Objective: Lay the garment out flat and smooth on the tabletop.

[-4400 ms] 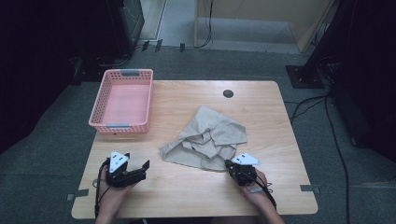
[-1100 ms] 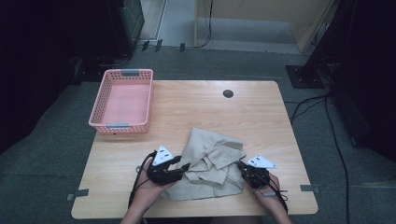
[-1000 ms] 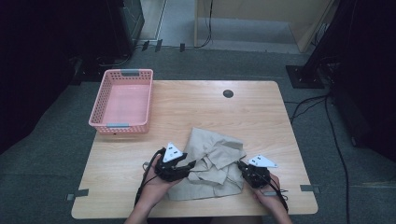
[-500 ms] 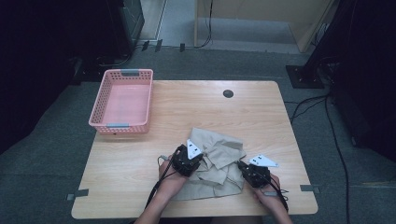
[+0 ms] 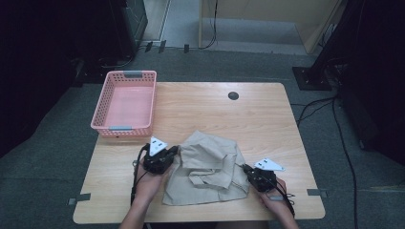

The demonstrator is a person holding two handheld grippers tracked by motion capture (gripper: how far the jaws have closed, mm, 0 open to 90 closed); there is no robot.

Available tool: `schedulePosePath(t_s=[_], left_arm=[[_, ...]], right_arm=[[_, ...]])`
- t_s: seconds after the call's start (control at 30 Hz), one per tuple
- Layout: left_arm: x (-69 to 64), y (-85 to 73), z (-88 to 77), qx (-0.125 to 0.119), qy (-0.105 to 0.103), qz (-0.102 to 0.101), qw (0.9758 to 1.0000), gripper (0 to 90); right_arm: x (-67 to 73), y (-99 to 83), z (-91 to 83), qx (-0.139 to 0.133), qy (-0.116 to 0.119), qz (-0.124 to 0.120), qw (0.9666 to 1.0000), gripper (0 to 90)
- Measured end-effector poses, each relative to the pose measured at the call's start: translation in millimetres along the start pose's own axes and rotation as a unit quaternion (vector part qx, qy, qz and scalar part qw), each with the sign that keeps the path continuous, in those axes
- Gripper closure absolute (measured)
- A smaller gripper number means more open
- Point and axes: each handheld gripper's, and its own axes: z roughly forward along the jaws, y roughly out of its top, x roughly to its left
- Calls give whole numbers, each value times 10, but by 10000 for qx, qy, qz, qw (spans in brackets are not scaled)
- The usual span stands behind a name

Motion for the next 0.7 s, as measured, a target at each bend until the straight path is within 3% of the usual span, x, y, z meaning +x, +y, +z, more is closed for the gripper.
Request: schedulePosePath(t_s=[0.2,0.27,0.33,0.4,0.47,0.57,0.7], left_arm=[[471,-167,-28,121,18,-585,9982,887],[584,-220,2,224,199,-817,9962,852],[665,-253,-40,212,231,-994,9946,764],[620,-255,-102,101,266,-953,9950,702],[484,-246,-146,59,156,-745,9971,661],[169,-242,-183,-25,-30,-304,9995,605],[-254,-278,-129,-111,33,323,9994,524]], right_arm=[[0,3,4,1,2,4,10000,890],[3,5,6,-1,2,-6,10000,890],[2,5,6,1,9,1,10000,890],[-1,5,6,2,13,8,10000,890],[-2,5,5,6,20,14,10000,890],[-4,5,5,9,23,16,10000,890],[2,4,6,1,5,6,10000,890]])
